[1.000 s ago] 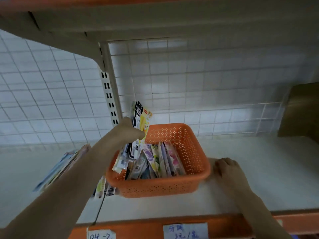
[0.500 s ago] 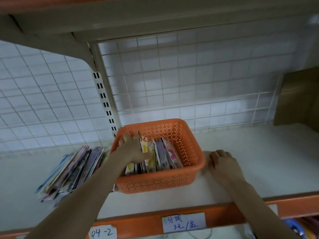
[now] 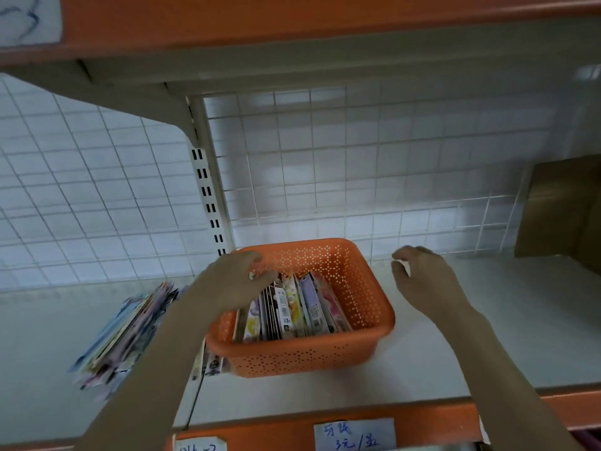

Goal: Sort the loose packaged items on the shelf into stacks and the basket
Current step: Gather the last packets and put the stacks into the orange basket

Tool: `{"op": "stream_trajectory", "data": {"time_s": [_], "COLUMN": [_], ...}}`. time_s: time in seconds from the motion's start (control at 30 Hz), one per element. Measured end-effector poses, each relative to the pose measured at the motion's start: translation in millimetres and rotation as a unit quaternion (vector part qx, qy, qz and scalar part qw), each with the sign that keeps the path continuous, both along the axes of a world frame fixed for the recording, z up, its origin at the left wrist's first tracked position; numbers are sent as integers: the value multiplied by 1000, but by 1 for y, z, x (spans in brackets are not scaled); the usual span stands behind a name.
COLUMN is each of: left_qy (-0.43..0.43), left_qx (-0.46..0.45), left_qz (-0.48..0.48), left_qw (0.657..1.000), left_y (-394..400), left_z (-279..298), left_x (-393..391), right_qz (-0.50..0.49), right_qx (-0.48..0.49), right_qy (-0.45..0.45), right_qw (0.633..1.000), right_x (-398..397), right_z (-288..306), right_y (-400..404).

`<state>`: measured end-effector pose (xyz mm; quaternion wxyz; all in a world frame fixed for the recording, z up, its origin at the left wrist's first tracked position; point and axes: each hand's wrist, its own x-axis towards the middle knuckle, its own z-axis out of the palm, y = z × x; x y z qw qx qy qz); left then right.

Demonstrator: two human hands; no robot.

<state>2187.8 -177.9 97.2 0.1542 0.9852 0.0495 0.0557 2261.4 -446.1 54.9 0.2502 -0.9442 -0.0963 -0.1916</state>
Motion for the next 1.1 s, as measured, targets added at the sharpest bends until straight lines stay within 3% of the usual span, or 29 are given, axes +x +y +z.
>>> {"op": "stream_trajectory", "data": {"time_s": [0.13, 0.27, 0.5, 0.73, 0.9, 1.1], "left_qy": [-95, -160, -130, -144, -147, -124], "left_qx": [-102, -116, -104, -125, -123, -129], "left_qz": [72, 161, 277, 317, 308, 277], "left_qw": [988, 967, 946, 929, 932, 944], "left_y": [28, 65, 154, 223, 259, 283], "left_z": [5, -15, -52, -66, -81, -105], "left_x": [-33, -74, -133, -161, -160, -133], "right_qz": [84, 165, 241, 305, 263, 174], "right_qx": [8, 25, 22, -4, -25, 24], "right_qy": [-37, -50, -19, 34, 77, 88], "right_qw": [996, 985, 970, 952, 961, 981], "right_x": [-16, -36, -66, -91, -101, -99], "right_z": [28, 29, 20, -1, -38, -63], "right_y": [46, 104, 208, 300, 332, 315]}}
